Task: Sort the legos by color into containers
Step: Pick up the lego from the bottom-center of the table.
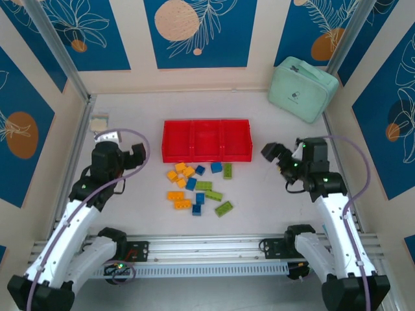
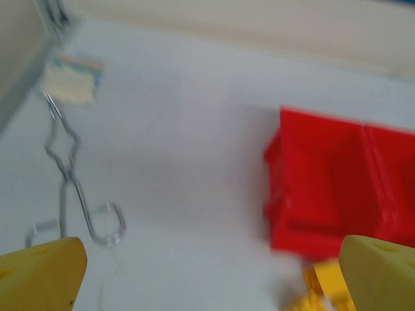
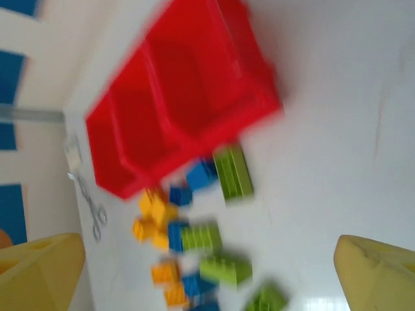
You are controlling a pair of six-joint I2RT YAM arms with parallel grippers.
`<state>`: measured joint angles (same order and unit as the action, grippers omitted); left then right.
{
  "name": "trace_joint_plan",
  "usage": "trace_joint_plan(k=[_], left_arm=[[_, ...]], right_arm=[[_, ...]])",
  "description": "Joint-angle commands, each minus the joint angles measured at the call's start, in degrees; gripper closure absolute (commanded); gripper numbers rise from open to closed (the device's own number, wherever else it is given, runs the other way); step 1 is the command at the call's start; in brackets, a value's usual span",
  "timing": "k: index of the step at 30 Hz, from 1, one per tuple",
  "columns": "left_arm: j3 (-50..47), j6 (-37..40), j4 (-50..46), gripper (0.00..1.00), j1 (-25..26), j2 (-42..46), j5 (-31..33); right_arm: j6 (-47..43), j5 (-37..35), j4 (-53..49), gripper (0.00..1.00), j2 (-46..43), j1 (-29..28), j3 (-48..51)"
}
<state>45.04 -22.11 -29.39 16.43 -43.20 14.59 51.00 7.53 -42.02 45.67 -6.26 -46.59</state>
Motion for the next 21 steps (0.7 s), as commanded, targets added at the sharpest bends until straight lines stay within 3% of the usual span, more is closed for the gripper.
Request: trace_joint_plan(k=[1,5,10,15,21], left_arm=[[1.89,-4.96,-16.6,0.01,0.31,5.72,-11.03],[-1.67,-6.73,-18.76,0.01,0.33,12.68,-14.77],[-2.68,-3.46,-16.66,0.01,0.93,16.21,-19.06],[-2.2,0.16,-15.28,0.01,1.16,16.0,-33.89],[-3.8,1.41,-12.66,0.01,2.37,17.45,-39.38]], right_arm=[[15.78,-2.96,-15.89,0.01,-2.78,-11.16,-0.05],[28.74,-16.03,-19.91,0.01,0.15,-28.85,-0.44],[34.59,-19.37,-19.29,0.0,13.17,-41.13,-1.91],[38.59,-21.86,-18.01,0.02,22.35,-47.98,-5.72],[42.89,-21.2,-10.77,0.08,28.54,-50.52,-5.26]])
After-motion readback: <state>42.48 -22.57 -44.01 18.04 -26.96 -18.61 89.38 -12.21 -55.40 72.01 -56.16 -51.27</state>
